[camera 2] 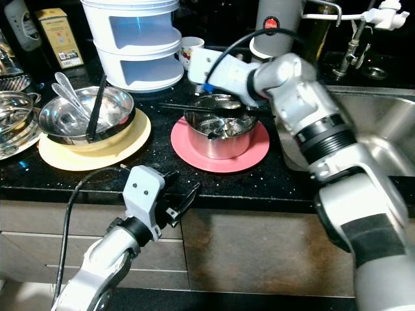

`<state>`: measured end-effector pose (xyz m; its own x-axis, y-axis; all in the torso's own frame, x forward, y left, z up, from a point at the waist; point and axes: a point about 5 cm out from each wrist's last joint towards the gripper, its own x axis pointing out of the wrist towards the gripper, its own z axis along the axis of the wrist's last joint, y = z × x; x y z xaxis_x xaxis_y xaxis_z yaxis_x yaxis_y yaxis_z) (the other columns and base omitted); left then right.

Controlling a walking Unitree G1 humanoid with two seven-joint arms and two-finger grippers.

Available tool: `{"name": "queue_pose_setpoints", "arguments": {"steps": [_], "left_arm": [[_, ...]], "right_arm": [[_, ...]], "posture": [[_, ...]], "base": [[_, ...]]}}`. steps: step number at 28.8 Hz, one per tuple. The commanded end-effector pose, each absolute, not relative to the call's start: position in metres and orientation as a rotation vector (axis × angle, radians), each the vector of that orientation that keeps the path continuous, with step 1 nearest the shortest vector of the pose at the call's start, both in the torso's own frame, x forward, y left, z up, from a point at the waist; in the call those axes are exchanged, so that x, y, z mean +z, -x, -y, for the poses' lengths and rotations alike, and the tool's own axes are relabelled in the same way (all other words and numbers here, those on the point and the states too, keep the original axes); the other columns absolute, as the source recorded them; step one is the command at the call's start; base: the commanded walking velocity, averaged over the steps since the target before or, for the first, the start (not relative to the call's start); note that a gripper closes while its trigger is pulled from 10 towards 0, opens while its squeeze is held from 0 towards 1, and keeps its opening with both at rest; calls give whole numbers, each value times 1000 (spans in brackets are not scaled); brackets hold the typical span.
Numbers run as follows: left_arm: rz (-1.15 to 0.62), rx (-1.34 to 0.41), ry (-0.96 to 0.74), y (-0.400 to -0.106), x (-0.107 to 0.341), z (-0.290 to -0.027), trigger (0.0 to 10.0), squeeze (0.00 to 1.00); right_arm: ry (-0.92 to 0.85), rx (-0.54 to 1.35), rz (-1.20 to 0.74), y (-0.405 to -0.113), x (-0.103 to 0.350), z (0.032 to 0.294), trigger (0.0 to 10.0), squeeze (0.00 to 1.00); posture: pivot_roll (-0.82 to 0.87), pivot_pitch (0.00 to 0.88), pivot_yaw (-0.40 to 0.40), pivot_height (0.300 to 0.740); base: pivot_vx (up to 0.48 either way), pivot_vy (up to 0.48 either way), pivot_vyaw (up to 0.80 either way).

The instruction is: Kitchen organization

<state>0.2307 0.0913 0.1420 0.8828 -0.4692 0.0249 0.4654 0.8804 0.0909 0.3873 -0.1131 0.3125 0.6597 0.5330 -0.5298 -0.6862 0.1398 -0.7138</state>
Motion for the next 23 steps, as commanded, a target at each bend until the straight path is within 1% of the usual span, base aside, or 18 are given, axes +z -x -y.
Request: {"name": "queue_pose_setpoints", "arguments": {"steps": [1, 7, 11, 18, 21, 22, 23], "left_arm": [[-48, -479, -105, -229, 124, -93, 10000, 0], [-52, -482, -103, -230, 122, -92, 10000, 0], [-56, -485, -105, -230, 121, -90, 10000, 0], [-52, -480, -103, -231, 122, -89, 10000, 0], [-50, -477, -102, -231, 122, -88, 10000, 0], [-49, -476, -102, -231, 123, -89, 10000, 0], [-49, -476, -102, -231, 123, -89, 10000, 0]], "right_arm": [[1156, 900, -168, -387, 321, 112, 10000, 0], [1172, 944, -224, -389, 322, 113, 10000, 0], [1040, 1051, -279, -390, 311, 98, 10000, 0], [967, 1048, -321, -396, 304, 90, 10000, 0], [963, 1031, -327, -398, 303, 90, 10000, 0], [963, 1021, -328, -398, 303, 90, 8706, 0], [963, 1021, -328, -398, 303, 90, 8706, 0]], "posture": [[40, 0, -61, 740], [35, 0, -66, 740], [32, 0, -67, 740], [35, 0, -75, 740], [35, 0, -76, 740], [35, 0, -77, 740], [35, 0, -77, 740]], "base": [[0, 0, 0], [0, 0, 0], [0, 0, 0], [0, 0, 0], [0, 0, 0], [0, 0, 0], [0, 0, 0]]}}
